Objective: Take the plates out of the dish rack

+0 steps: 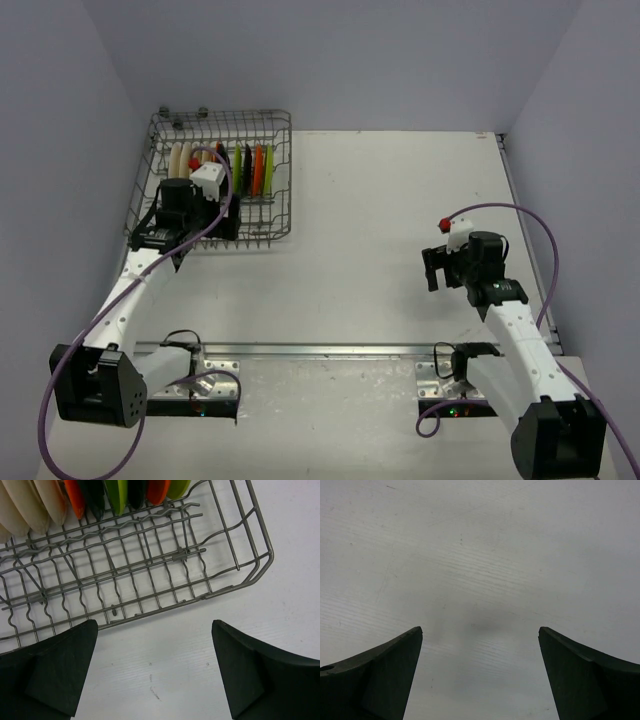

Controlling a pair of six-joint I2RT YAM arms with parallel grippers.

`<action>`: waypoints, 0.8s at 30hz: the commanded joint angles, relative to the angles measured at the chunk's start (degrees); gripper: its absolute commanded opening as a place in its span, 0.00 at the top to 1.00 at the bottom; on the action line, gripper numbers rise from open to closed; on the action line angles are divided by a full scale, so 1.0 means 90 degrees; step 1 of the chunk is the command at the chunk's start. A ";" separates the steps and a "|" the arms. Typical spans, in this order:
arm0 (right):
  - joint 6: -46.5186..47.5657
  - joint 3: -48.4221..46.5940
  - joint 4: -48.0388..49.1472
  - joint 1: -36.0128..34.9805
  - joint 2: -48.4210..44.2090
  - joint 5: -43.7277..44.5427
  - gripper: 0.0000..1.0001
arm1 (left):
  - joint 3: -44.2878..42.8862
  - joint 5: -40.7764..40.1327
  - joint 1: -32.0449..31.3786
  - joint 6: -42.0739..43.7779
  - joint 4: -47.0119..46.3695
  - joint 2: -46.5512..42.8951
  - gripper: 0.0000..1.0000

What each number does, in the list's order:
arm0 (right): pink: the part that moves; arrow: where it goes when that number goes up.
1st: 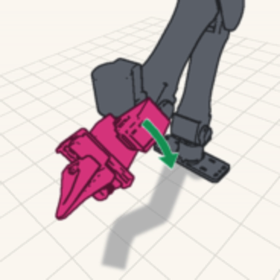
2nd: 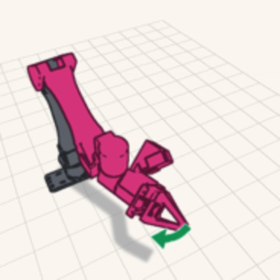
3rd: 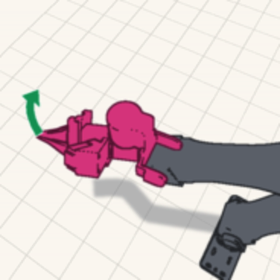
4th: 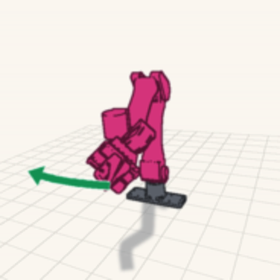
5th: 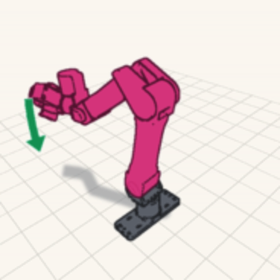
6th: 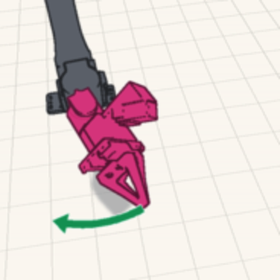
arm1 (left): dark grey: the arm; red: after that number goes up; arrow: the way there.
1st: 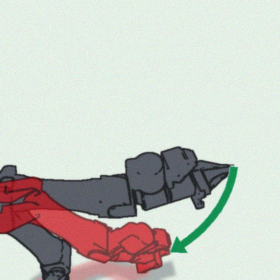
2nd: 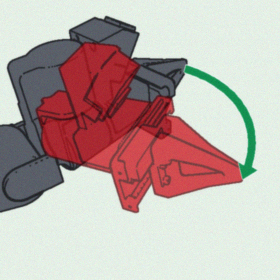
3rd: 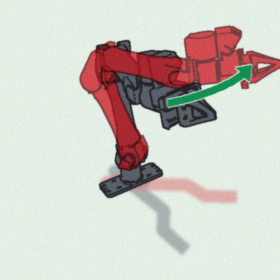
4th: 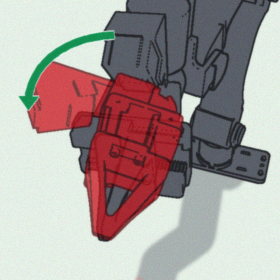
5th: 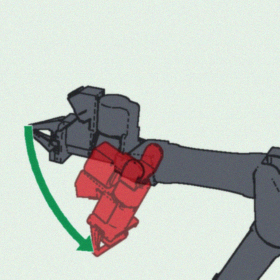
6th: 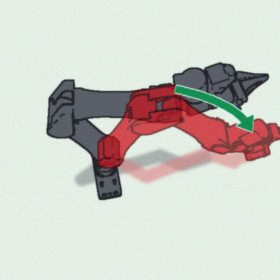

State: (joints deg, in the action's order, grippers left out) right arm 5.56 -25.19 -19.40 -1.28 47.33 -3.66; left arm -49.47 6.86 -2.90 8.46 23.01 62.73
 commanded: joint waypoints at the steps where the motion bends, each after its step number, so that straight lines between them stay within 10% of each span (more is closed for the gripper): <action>1: 0.0017 -0.0131 0.0134 -0.0024 -0.0005 -0.0101 0.01 | 0.0038 -0.0175 0.0068 -0.0032 -0.0281 -0.0280 0.00; 15: 0.0026 -0.0150 0.0105 -0.0024 0.0063 -0.0093 0.01 | -0.1264 0.0097 0.0522 -0.0239 0.0474 0.0673 0.01; 24: 0.0026 -0.0192 0.0043 -0.0024 0.0212 -0.0179 0.01 | -0.3625 0.0860 0.1638 0.0183 0.1526 0.2191 0.23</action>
State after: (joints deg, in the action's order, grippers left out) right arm 5.58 -25.19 -19.61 -1.28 48.47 -4.27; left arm -73.54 9.77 5.71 8.32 33.32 77.31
